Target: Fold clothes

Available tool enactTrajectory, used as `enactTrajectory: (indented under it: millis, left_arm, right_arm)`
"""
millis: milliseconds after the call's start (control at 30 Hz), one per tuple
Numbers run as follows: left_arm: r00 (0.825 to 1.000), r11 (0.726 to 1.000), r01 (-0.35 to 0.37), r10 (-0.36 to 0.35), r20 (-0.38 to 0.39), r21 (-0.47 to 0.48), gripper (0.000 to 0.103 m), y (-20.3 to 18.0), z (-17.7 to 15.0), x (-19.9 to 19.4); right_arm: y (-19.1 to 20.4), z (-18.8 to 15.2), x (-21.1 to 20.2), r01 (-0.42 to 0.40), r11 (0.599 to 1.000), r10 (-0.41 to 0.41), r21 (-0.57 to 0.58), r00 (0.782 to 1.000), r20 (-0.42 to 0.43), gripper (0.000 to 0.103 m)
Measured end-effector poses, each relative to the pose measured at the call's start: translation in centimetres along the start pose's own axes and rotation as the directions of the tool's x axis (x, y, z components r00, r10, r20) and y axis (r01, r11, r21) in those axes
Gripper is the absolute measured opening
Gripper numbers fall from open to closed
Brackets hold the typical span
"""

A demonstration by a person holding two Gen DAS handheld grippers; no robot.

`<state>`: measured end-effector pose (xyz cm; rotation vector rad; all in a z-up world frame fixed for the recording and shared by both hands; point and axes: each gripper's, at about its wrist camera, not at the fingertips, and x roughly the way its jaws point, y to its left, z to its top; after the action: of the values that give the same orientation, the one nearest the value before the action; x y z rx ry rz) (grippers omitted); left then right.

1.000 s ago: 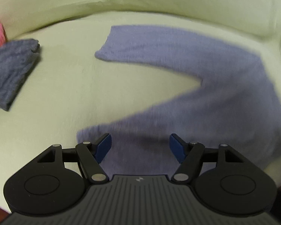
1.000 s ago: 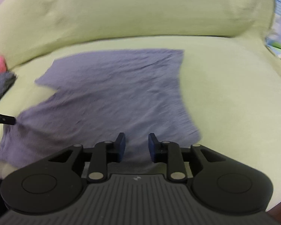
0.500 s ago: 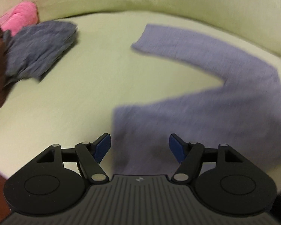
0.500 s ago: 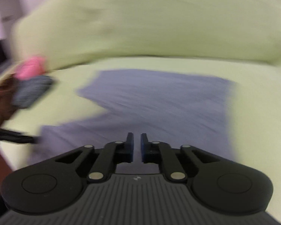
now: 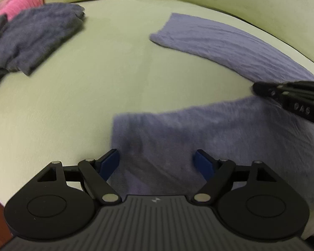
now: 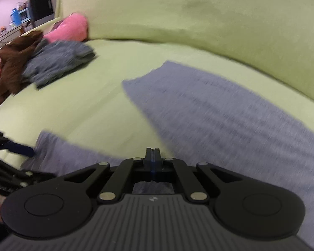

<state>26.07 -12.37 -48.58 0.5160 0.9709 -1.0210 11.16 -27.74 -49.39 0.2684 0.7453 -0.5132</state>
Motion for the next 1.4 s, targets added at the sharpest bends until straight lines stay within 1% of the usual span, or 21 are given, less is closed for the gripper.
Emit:
enactTrajectory:
  millis: [67,100,167,233,267,333,400,500,567,667,733,800,833,900,967,1000,1033,1133,1200,1267,1400]
  left_arm:
    - [0.999,1.0,0.03,-0.03,0.018,0.009,0.079,-0.3,1.0,-0.6]
    - [0.996,0.996,0.088,-0.089,0.01,0.007,0.079,-0.5,1.6,-0.5]
    - [0.98,0.98,0.199,-0.199,-0.001,0.022,0.079,-1.4,2.2,0.0]
    - [0.973,0.971,0.231,-0.23,-0.015,0.065,0.079,-2.5,2.3,0.7]
    - [0.974,0.971,0.228,-0.227,-0.024,0.072,0.079,-2.7,2.3,1.2]
    - [0.977,0.974,0.21,-0.208,-0.034,0.079,0.079,-2.9,2.0,2.0]
    - [0.983,0.979,0.182,-0.18,-0.033,0.087,0.079,-2.9,1.7,2.7]
    - [0.985,0.976,0.175,-0.172,-0.033,0.128,0.079,-2.7,0.9,2.4]
    - [0.983,0.971,0.185,-0.181,-0.037,0.153,0.076,-2.5,0.4,1.8]
    - [0.971,0.953,0.237,-0.237,-0.021,0.191,0.076,-2.4,0.1,0.4]
    - [0.964,0.939,0.266,-0.263,-0.046,0.217,0.076,-2.6,-0.1,0.5]
    - [0.967,0.935,0.256,-0.248,-0.066,0.246,0.076,-3.1,-0.3,1.1]
    - [0.968,0.936,0.25,-0.241,-0.066,0.248,0.076,-3.1,-0.3,1.2]
    - [0.971,0.939,0.241,-0.232,-0.062,0.244,0.076,-3.2,0.0,1.4]
    - [0.976,0.949,0.216,-0.207,-0.061,0.23,0.076,-3.3,0.5,1.5]
    - [0.982,0.954,0.188,-0.18,-0.054,0.232,0.076,-3.5,1.0,1.5]
    - [0.984,0.956,0.178,-0.172,-0.049,0.234,0.076,-3.6,1.2,1.4]
    - [0.984,0.955,0.18,-0.177,-0.034,0.237,0.076,-4.1,1.9,0.9]
    - [0.981,0.952,0.19,-0.19,-0.024,0.239,0.076,-4.6,2.3,0.5]
    - [0.98,0.948,0.198,-0.2,-0.019,0.247,0.076,-5.3,2.5,0.5]
    - [0.979,0.947,0.204,-0.202,-0.032,0.248,0.076,-6.2,2.5,1.1]
  right_arm:
    - [0.9,-0.3,-1.3,-0.06,0.997,0.06,-0.045,0.998,-0.015,0.0]
    - [1.5,-0.7,-2.0,-0.08,0.994,0.077,-0.072,0.997,-0.031,0.0]
    - [2.2,-2.0,-2.6,-0.094,0.99,0.087,-0.106,0.994,-0.068,0.0]
    - [2.4,-3.2,-2.5,-0.092,0.987,0.078,-0.133,0.992,-0.104,0.0]
    - [2.3,-3.6,-2.0,-0.071,0.987,0.054,-0.142,0.992,-0.116,0.0]
    - [1.7,-3.7,-1.2,-0.049,0.99,0.036,-0.132,0.994,-0.1,0.0]
    - [1.1,-3.2,-0.5,-0.041,0.992,0.032,-0.119,0.996,-0.081,0.0]
    - [0.1,-1.5,0.6,-0.015,0.995,0.008,-0.095,0.997,-0.071,0.0]
    - [0.0,-0.8,0.3,-0.068,0.993,0.061,-0.101,0.996,-0.071,0.0]
    - [0.1,-0.1,-0.5,-0.161,0.98,0.153,-0.118,0.986,-0.072,0.001]
    - [0.5,-0.4,-0.2,-0.217,0.967,0.203,-0.133,0.973,-0.106,0.001]
    - [0.9,-1.0,0.8,-0.246,0.959,0.226,-0.141,0.963,-0.148,0.001]
    - [1.0,-1.1,1.5,-0.246,0.959,0.224,-0.138,0.961,-0.16,0.0]
    - [1.1,-1.0,2.7,-0.236,0.966,0.222,-0.106,0.967,-0.126,0.0]
    - [0.8,-0.2,3.4,-0.143,0.987,0.138,-0.068,0.988,-0.073,0.0]
    - [0.6,0.1,3.5,-0.109,0.993,0.106,-0.053,0.993,-0.06,0.002]
    - [0.3,0.3,3.5,-0.082,0.996,0.08,-0.038,0.995,-0.052,0.002]
    - [-1.4,0.8,0.9,-0.091,0.996,0.091,0.023,0.996,0.004,0.003]
    - [-2.3,-0.2,-1.8,-0.076,0.997,0.076,-0.005,0.997,-0.012,0.004]
    - [-2.9,-1.4,-3.3,-0.06,0.998,0.058,-0.024,0.997,-0.045,0.004]
    - [-3.8,-3.6,-3.6,-0.024,0.999,0.019,-0.039,0.992,-0.121,0.004]
